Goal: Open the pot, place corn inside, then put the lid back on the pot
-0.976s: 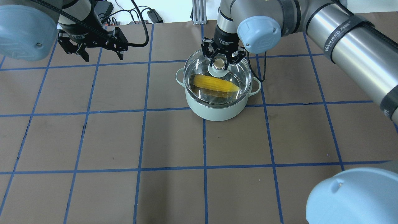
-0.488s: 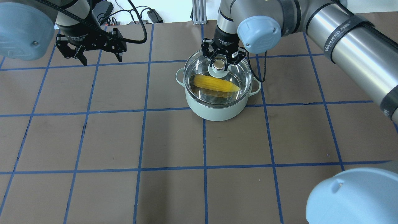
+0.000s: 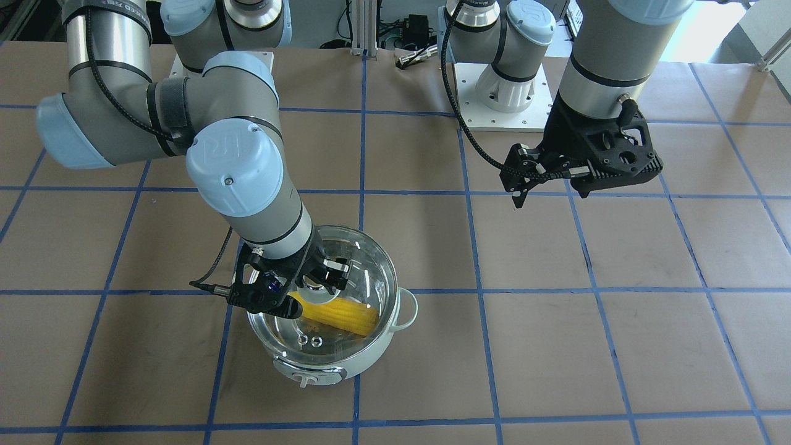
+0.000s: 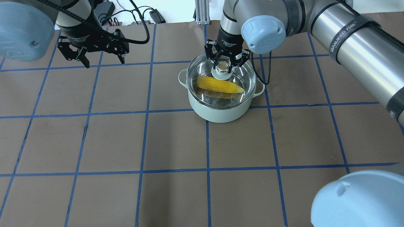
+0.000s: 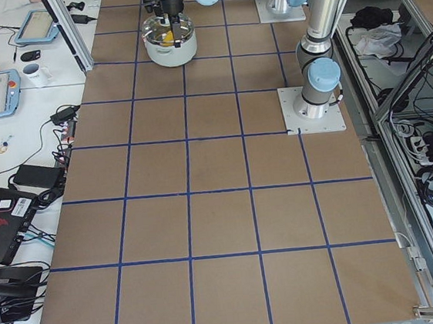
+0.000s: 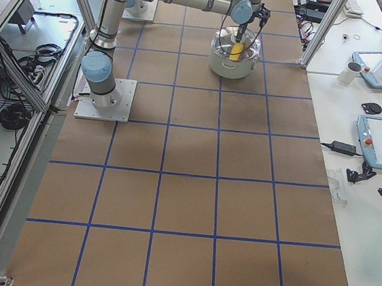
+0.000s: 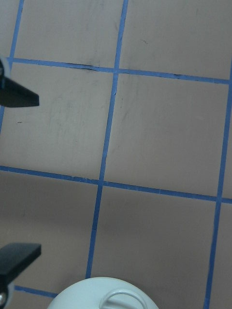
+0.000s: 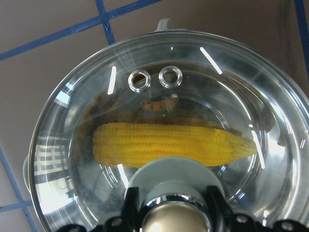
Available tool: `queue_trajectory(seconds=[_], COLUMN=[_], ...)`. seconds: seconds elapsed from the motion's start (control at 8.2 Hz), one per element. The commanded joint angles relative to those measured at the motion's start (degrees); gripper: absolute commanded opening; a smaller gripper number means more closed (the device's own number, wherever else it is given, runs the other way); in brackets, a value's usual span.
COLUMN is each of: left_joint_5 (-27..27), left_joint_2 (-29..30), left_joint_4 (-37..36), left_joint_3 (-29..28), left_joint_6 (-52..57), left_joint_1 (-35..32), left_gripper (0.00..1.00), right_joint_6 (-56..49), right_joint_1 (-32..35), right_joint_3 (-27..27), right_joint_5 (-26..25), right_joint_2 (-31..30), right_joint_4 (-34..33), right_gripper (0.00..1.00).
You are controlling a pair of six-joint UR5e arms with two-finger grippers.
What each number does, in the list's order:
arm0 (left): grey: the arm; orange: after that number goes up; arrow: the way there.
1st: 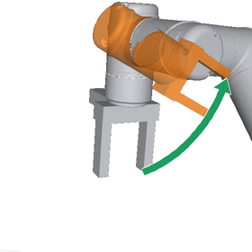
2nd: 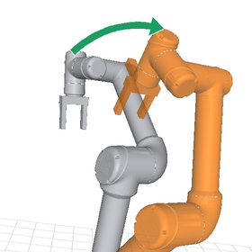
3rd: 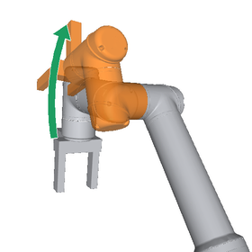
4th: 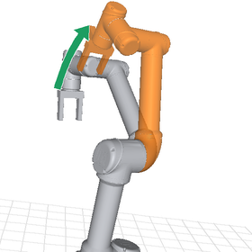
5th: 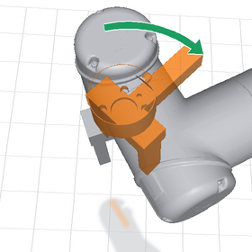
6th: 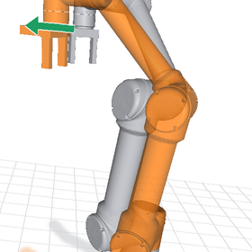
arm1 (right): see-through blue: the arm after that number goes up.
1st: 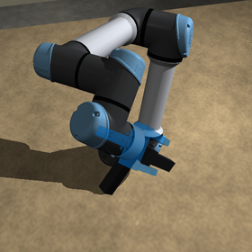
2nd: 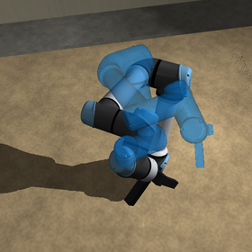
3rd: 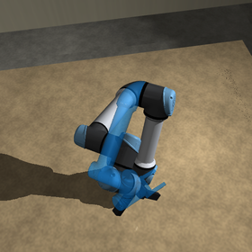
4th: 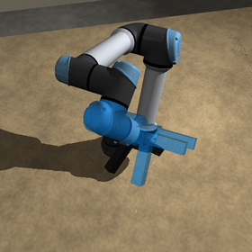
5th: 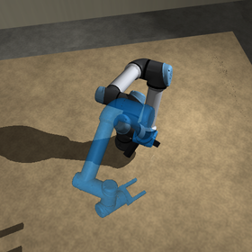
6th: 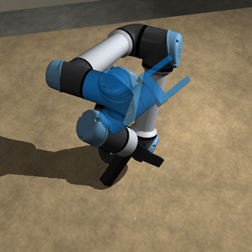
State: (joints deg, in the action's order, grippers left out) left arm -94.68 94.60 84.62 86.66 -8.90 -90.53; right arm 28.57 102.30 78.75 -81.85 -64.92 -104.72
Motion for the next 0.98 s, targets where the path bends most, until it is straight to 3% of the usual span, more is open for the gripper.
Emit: queue_trajectory(seconds=[0.0, 0.85], left_joint_5=[3.07, 3.98], left_joint_2=[-0.12, 0.41], left_joint_4=[-0.06, -0.59], left_joint_3=[0.00, 0.17], left_joint_6=[0.11, 0.19], left_joint_1=[-0.09, -0.09], left_gripper=[1.00, 1.00], right_joint_6=[2.62, 1.67], right_joint_1=[0.00, 0.00], right_joint_3=[0.09, 1.67], right_joint_5=[0.81, 0.72], right_joint_2=[0.06, -0.47], right_joint_4=[0.22, -0.75], right_gripper=[0.48, 0.79])
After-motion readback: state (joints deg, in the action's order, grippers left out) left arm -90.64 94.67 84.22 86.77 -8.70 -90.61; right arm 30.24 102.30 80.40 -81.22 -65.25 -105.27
